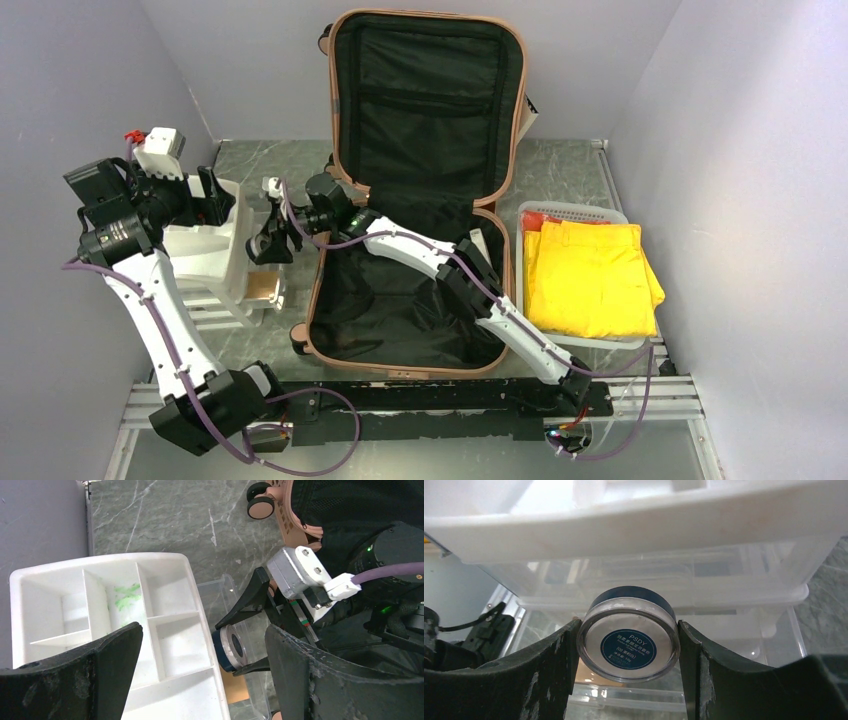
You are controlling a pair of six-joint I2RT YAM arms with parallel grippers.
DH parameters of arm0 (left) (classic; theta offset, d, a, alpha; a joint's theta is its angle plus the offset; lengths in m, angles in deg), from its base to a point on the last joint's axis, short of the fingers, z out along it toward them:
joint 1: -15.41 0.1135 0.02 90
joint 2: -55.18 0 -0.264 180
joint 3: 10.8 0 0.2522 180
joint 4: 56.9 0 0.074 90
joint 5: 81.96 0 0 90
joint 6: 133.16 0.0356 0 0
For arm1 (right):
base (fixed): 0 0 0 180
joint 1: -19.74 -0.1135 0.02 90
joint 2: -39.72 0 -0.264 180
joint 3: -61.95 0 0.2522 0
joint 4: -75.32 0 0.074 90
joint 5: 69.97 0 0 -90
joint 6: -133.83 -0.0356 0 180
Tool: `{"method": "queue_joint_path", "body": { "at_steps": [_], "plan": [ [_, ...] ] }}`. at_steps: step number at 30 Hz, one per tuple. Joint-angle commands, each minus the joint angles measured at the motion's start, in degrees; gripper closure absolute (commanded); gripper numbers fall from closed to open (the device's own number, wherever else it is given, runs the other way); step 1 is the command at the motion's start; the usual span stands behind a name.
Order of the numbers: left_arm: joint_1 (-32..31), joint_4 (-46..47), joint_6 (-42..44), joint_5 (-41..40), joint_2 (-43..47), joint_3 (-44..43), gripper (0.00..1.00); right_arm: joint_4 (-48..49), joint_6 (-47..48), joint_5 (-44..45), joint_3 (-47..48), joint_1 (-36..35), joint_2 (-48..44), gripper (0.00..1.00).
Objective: Open, take out, and arrange the luggage
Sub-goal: Place the personal item in the drawer.
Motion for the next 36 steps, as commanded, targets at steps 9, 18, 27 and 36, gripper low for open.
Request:
{"method": "queue_joint_path", "body": {
  "at_steps": [9,18,27,36],
  "plan": [
    [0.1,2.2,1.5,-3.3,1.8,2.8,0.03,-6.3,11.9,6.5,1.1,-0.2,-3.0,0.01],
    [0.1,2.5,1.9,-5.7,0.1,1.9,0.04,-18.8,16.2,7.1,2.0,-0.1,-13.1,0.00],
    [0.0,1.2,5.2,-8.2,0.3,5.0,0.04,-26.1,13.6,6.0,-12.0,1.3,-26.0,0.00],
    [0.0,0.8,5.9,-10.4,-0.3,6.6,0.04,-25.7,8.1,10.5,-13.0,1.3,-20.8,0.01]
  ]
}}
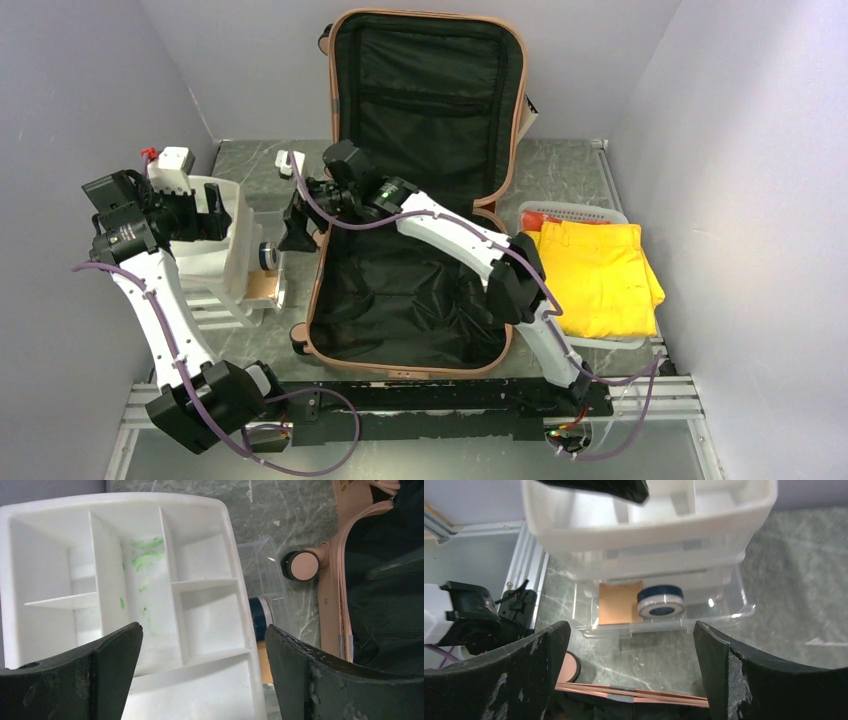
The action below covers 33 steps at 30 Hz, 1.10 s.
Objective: Open, take out, and arrange the luggage
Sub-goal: Place the personal item in the drawer, then adjust the personal item in the drawer.
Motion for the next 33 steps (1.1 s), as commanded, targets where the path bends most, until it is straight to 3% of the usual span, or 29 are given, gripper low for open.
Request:
{"method": "queue_joint_path", "body": {
  "at_steps": [1,7,13,25,33],
  "plan": [
    [0.1,0.4,1.0,-1.4,0.0,-0.1,0.04,0.2,-4.8,2.0,-1.7,0.2,4.2,0.02],
    [0.0,1.2,0.2,-1.7,-0.5,1.2,0.03,4.2,-10.2,-0.4,-3.3,-0.1,6.6,0.13],
    [0.0,1.5,-0.1,-0.9,0.3,1.4,0.03,4.8,-9.1,4.4,1.3,-0.7,9.6,0.14],
    [0.0,2.9,-0.8,-0.6,1.8,1.6,0.04,7.5,2.9,23.8,9.3,-3.8,14.5,0.20],
    [0.0,2.6,0.0,-0.8,2.4,0.8,0.04,8.0,5.4,27.2,11.1,-4.3,16.6,0.20]
  ]
}}
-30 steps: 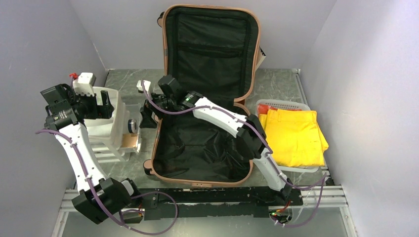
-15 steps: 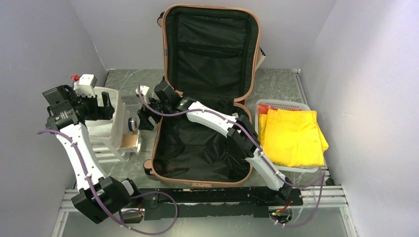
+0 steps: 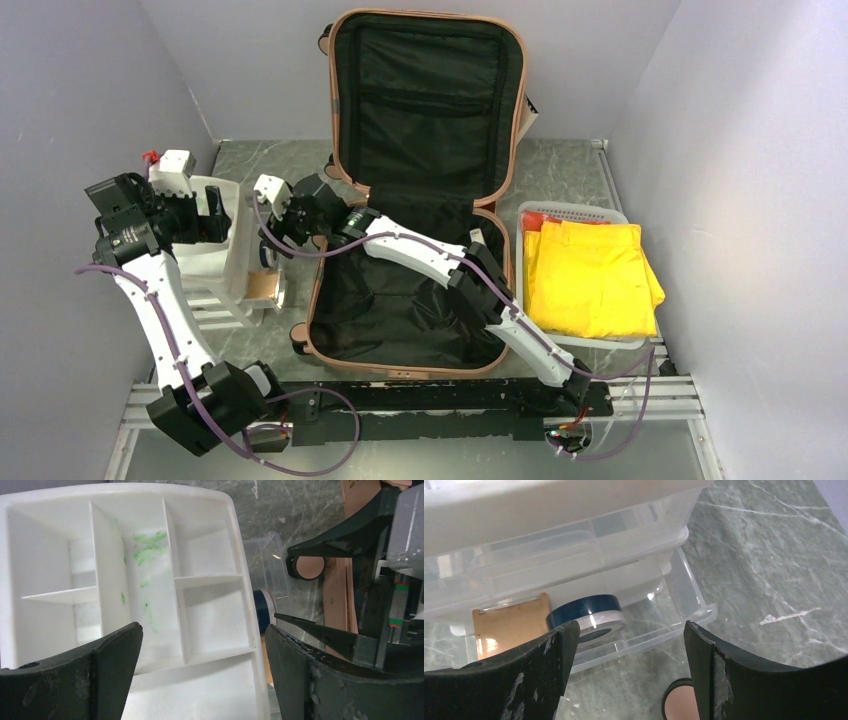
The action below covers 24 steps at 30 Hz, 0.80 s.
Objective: Open, take out, and arrange the luggage
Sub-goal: Adjust the personal item in the drawer.
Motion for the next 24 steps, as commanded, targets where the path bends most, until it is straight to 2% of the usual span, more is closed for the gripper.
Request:
{"method": "queue_joint_path", "body": {
  "at_steps": [1,7,14,20,24],
  "plan": [
    [0.1,1.6,0.3,0.7,1.8,-0.9,0.03,1.7,2.6,3.3,2.7,-0.1,0.6,0.20],
    [0.1,2.0,0.2,0.9,1.8,0.1,0.04,1.8,4.0,2.7,2.2,-1.0,1.2,0.20],
    [0.1,2.1,0.7,0.3,2.2,1.0,0.04,1.1,7.9,8.7,1.3,-2.6,2.4,0.18],
    [0.1,2.4,1.3,0.0,2.5,2.4,0.04,1.0,9.1,10.3,-8.0,-1.5,-4.7,0.18],
    [0.0,3.4,0.6,0.4,2.3,3.4,0.04,0.0,10.6,11.9,-10.7,-1.4,-8.7,0.17]
  ]
}}
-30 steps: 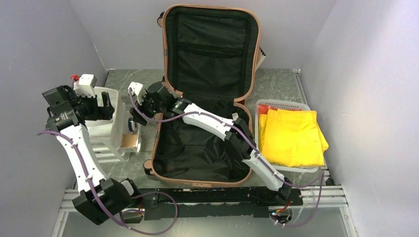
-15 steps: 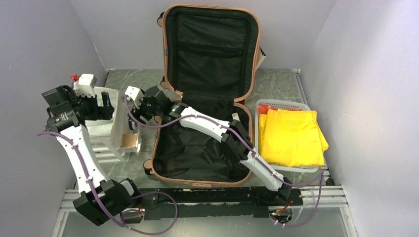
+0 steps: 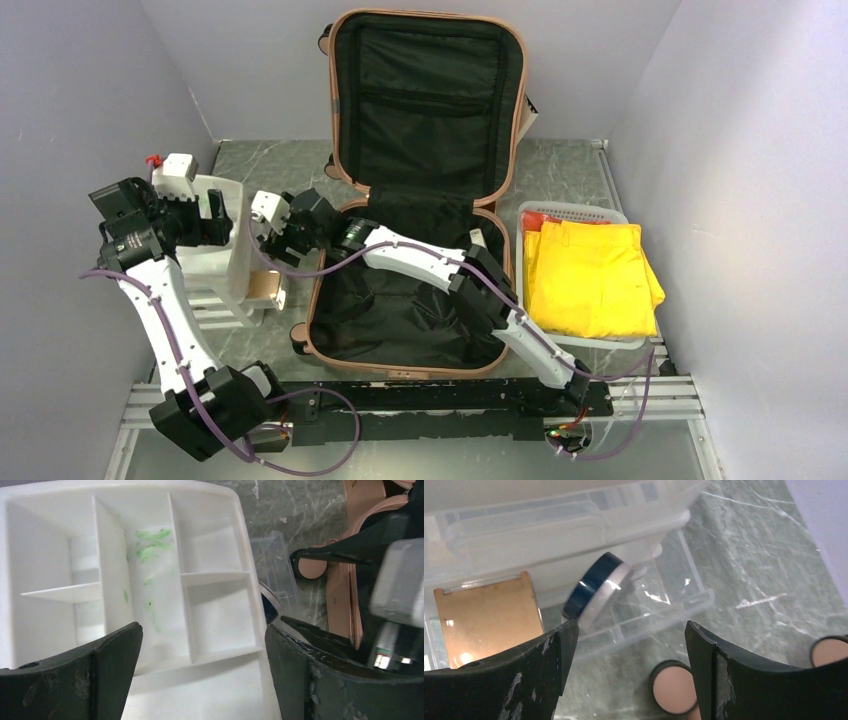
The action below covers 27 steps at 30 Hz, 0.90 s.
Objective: Open, take out, and arrange the luggage
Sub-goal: Adjust the personal item in the drawer.
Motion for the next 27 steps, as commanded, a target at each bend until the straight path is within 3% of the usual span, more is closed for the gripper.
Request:
{"method": "queue_joint_path", "body": {
  "at_steps": [1,10,17,27],
  "plan": [
    [0.3,1.7,0.0,0.5,0.8,1.3,0.04,-3.5,3.7,3.8,-3.2,1.2,-7.3,0.17],
    [0.2,2.6,-1.2,1.2,1.1,1.9,0.03,-3.3,2.5,2.4,3.2,1.4,-7.0,0.16],
    [0.2,1.9,0.0,-0.2,1.9,2.0,0.04,-4.7,-1.5,-4.9,9.4,0.3,-2.5,0.18],
    [0.3,2.0,0.8,-0.5,1.7,1.7,0.04,-3.1,3.2,5.3,5.5,-0.4,-2.3,0.17]
  ]
}}
